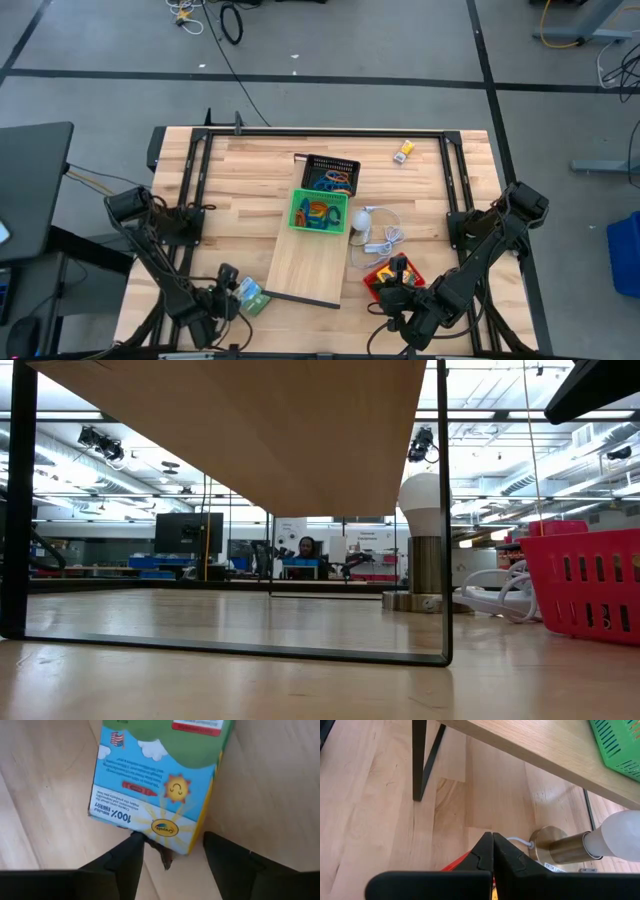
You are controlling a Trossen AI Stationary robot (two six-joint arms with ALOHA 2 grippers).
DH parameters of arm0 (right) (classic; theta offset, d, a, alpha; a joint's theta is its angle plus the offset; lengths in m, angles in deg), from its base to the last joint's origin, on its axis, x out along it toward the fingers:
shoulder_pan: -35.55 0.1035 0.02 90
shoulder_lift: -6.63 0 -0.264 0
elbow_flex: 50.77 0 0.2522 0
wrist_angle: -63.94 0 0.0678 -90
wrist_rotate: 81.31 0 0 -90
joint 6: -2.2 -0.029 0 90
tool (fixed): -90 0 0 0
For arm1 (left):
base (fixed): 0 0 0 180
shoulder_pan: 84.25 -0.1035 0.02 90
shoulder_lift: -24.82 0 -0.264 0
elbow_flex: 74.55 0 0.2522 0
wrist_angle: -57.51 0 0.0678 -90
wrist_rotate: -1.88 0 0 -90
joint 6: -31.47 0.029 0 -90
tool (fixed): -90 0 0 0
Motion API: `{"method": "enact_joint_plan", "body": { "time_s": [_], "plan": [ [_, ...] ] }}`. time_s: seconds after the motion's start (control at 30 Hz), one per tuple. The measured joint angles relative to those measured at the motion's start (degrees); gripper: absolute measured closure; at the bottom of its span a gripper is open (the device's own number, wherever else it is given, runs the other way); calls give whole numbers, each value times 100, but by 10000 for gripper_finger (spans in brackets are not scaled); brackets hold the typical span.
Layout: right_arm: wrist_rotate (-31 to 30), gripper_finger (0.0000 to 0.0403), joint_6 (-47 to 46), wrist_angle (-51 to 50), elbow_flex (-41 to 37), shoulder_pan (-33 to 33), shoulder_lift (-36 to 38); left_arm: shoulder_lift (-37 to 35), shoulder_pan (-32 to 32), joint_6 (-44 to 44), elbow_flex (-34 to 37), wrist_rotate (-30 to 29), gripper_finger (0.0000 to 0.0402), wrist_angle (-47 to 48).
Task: Pick & Place Office Desk Supplies
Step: Put the box of crayon into the red bin
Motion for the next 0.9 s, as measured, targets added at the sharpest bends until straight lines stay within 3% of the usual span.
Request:
{"method": "enact_joint_plan", "body": {
  "time_s": [0.23,0.5,0.7,0.9],
  "plan": [
    [2,403,-11,-1,0,0,0,114,29,15,4,-523,232,-85],
    [0,403,-11,24,-2,0,0,148,96,312,31,-639,385,-366],
    [-1,403,-12,21,-2,0,0,150,191,72,-110,-738,398,-41],
    [-1,403,-11,17,-2,0,0,146,268,-103,-636,-622,399,920]
  ]
}}
